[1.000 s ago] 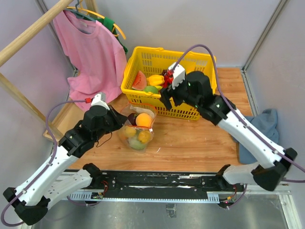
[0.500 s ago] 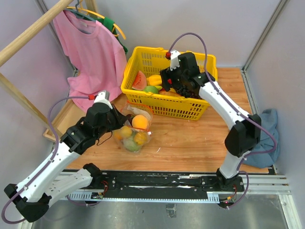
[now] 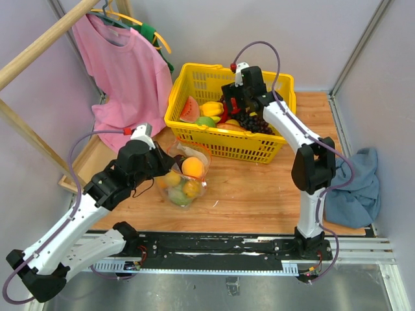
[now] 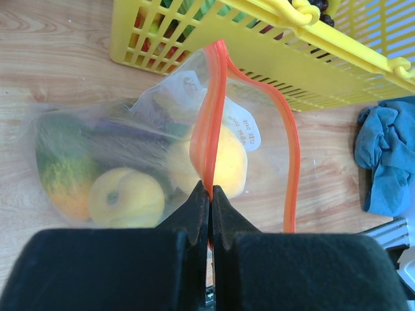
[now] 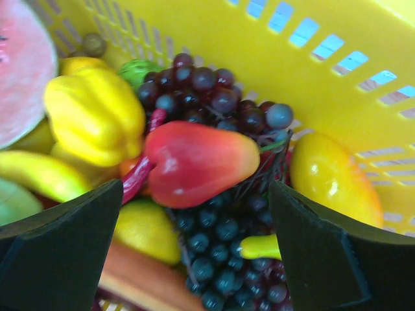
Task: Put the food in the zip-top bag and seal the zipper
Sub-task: Pick up the fake fruit from the bin.
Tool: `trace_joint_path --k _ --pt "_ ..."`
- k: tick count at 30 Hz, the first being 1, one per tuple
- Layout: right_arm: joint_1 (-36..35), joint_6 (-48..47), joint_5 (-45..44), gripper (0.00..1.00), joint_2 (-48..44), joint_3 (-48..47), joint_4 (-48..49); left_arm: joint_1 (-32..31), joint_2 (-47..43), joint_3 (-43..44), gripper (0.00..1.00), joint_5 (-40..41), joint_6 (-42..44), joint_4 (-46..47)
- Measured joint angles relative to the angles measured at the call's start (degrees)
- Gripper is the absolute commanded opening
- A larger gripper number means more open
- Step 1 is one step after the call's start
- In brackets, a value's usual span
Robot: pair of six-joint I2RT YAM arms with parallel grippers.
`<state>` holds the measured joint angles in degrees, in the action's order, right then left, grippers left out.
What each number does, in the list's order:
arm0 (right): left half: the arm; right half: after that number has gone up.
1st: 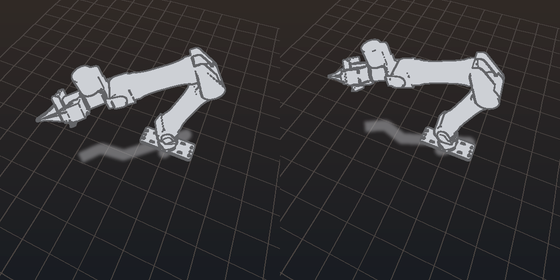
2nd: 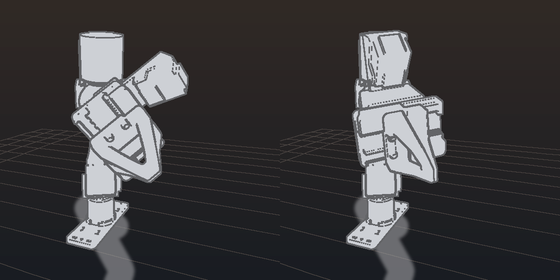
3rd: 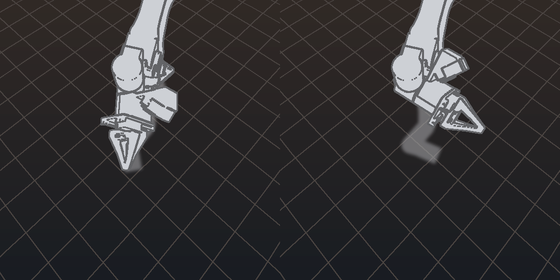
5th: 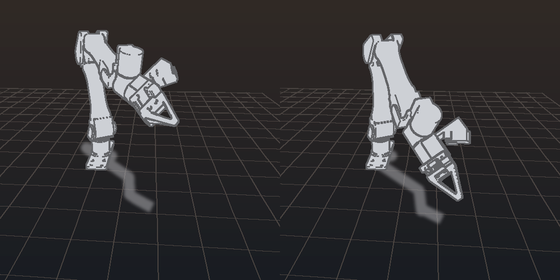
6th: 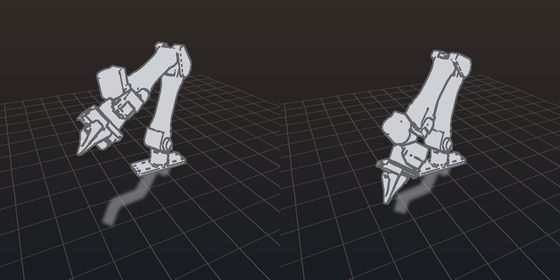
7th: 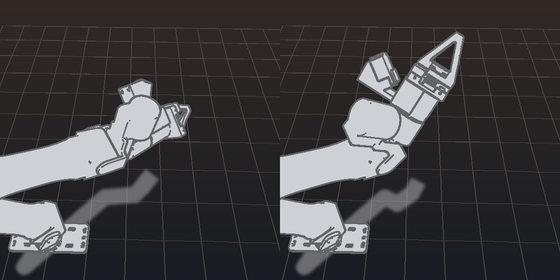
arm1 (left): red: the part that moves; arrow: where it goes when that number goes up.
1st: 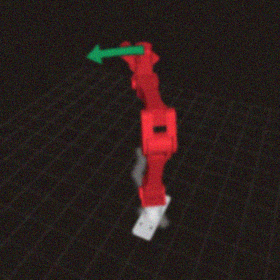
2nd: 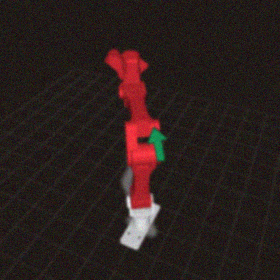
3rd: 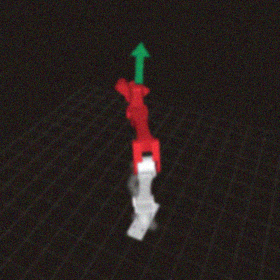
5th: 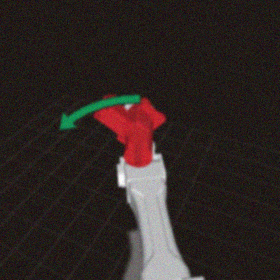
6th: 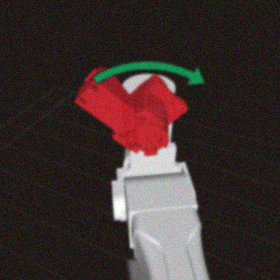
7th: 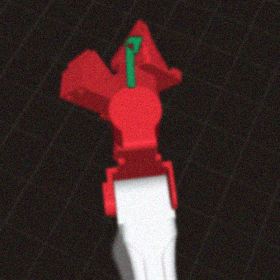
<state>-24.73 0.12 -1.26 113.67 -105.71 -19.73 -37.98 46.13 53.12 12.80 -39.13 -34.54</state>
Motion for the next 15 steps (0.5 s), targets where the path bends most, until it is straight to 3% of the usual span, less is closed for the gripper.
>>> trace_joint_path --k 9,15 --pt "2.0 0.7 1.0 1.0 9.1 -3.5 2.9 0.0 1.1 -0.3 0.0 -0.7 0.4 1.5" --pt "2.0 0.0 2.9 0.8 11.6 -4.4 3.7 0.0 1.1 -0.5 0.0 -1.0 0.4 1.6"
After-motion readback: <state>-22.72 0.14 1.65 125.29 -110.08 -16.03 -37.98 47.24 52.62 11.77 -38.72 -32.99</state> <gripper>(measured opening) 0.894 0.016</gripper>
